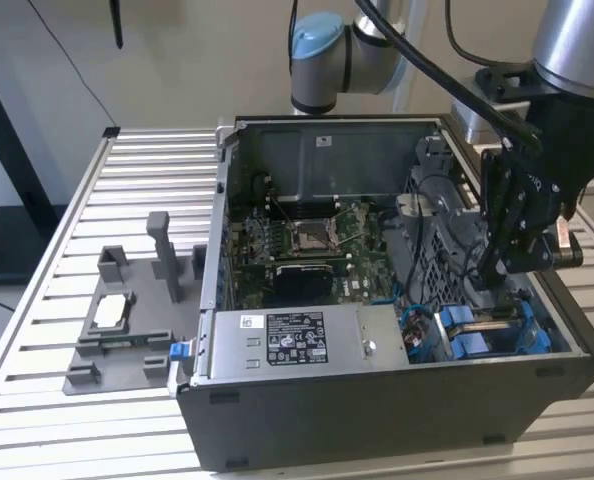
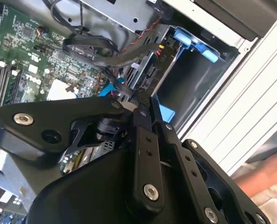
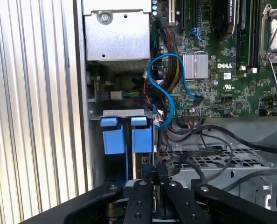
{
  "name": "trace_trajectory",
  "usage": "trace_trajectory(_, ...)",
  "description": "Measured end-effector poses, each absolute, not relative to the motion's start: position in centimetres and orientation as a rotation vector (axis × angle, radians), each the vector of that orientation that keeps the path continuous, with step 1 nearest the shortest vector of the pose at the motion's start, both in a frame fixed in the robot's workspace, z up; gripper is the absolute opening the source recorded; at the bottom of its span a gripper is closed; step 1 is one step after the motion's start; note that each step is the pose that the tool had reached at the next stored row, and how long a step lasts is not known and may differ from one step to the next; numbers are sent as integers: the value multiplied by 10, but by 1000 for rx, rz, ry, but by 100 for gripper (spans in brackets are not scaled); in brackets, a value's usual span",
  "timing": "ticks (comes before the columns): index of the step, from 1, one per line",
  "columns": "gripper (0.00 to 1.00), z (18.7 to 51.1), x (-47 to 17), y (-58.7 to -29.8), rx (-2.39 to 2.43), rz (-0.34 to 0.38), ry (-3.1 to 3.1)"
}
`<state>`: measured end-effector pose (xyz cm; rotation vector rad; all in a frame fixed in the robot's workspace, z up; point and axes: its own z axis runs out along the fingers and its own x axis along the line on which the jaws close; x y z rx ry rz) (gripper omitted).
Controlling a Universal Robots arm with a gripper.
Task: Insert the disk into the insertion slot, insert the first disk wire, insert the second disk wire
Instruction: 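Insert the second disk wire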
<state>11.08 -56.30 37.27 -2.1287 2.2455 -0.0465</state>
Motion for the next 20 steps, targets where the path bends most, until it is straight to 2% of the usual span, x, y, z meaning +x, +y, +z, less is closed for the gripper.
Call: trace_trajectory(20,16,354,104,-567,-2064,-116,2178)
